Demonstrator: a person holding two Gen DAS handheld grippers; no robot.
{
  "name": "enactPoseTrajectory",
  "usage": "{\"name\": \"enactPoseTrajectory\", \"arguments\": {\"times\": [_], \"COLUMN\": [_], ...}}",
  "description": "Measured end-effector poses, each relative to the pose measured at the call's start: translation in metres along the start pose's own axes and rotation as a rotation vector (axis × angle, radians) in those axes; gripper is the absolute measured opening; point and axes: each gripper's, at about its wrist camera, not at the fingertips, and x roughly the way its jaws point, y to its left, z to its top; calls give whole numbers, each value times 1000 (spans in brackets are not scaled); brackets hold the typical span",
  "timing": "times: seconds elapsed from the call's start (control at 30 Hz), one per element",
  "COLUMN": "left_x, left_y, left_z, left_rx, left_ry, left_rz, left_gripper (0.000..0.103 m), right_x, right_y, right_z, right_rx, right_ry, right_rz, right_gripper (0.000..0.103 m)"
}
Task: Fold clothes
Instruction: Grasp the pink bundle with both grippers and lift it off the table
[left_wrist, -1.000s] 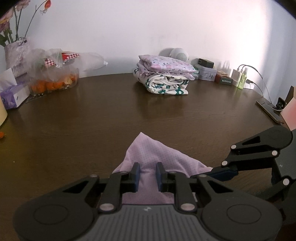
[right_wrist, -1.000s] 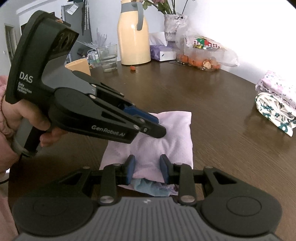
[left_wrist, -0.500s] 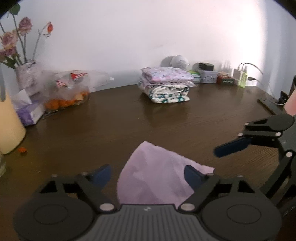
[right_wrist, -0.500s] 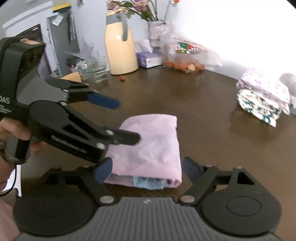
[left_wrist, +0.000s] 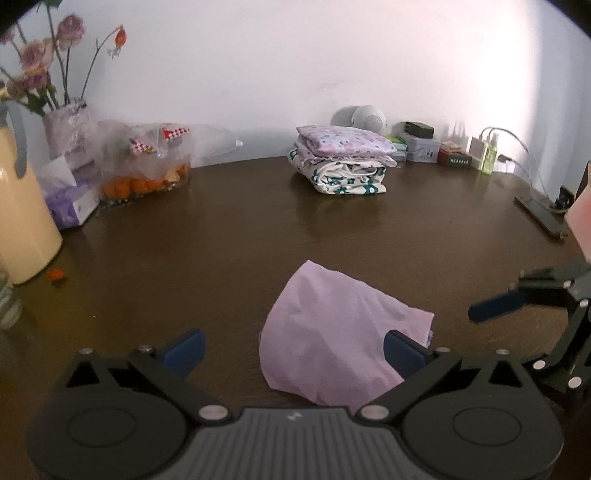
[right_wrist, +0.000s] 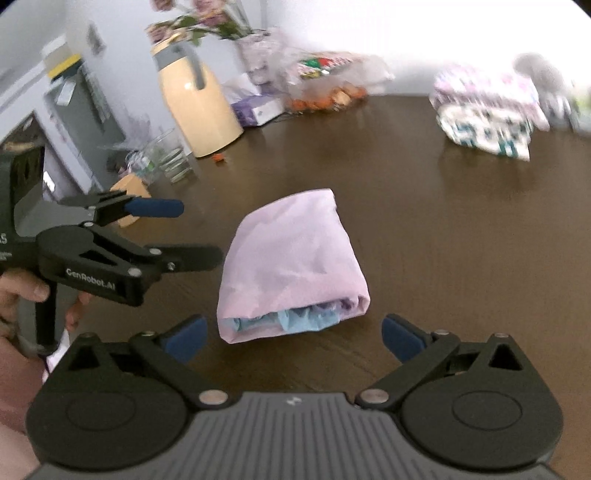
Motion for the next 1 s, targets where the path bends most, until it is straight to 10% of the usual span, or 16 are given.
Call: {"name": "enactPoseTrajectory", "arguments": {"times": [0.3, 0.63, 1.0], "left_x": [58, 81, 37], "left_y": [33, 46, 15], "left_z": [23, 14, -25], "left_rx": [-40, -129, -327], "left_ry": [75, 105, 79], "left_rz": [-112, -256, -172], "left_gripper": [82, 44, 35], "right_x": [19, 45, 44], "right_y": [-18, -24, -55], "right_z": [1, 10, 35], "right_rx": [223, 273, 151], "right_ry": [15, 36, 54], "right_rz": [52, 84, 71], "right_gripper": [101, 29, 20]}}
